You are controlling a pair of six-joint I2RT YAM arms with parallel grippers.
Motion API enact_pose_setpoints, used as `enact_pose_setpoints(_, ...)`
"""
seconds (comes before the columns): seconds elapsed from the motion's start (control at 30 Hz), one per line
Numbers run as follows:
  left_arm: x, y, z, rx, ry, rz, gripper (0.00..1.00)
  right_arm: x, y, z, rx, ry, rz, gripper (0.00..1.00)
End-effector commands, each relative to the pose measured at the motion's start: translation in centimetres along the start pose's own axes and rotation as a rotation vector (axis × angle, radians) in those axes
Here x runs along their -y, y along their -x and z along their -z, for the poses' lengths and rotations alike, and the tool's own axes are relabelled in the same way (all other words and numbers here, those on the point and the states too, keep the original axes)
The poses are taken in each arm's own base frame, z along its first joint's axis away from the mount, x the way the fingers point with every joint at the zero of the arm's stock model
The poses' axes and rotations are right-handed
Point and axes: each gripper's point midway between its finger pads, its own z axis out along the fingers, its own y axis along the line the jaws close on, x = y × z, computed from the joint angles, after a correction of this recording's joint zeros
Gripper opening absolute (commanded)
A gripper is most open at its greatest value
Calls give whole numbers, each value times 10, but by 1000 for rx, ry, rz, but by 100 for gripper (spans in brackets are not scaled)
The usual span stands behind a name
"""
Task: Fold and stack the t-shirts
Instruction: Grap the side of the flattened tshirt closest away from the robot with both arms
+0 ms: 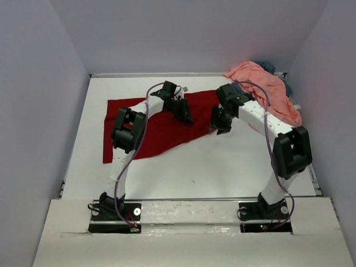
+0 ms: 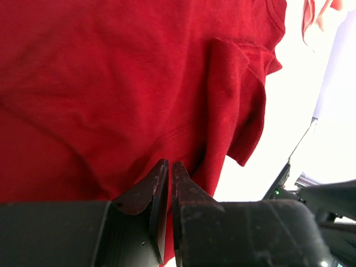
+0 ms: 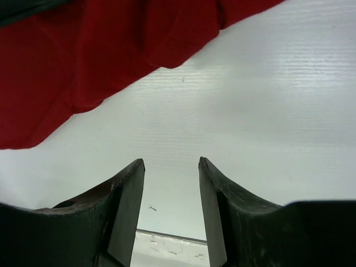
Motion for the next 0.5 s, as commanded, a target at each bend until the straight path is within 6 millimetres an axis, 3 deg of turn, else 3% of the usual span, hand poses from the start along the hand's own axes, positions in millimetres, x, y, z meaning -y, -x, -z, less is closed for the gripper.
enact_pose_setpoints(0.0,29,12,28,32,-69,-65,17,4,3,-5,39,-74,-19,51)
enact_pose_setpoints(0.47,23,15,33,33,-83,-73,17,-3,26,-36,34,-130,-6,52)
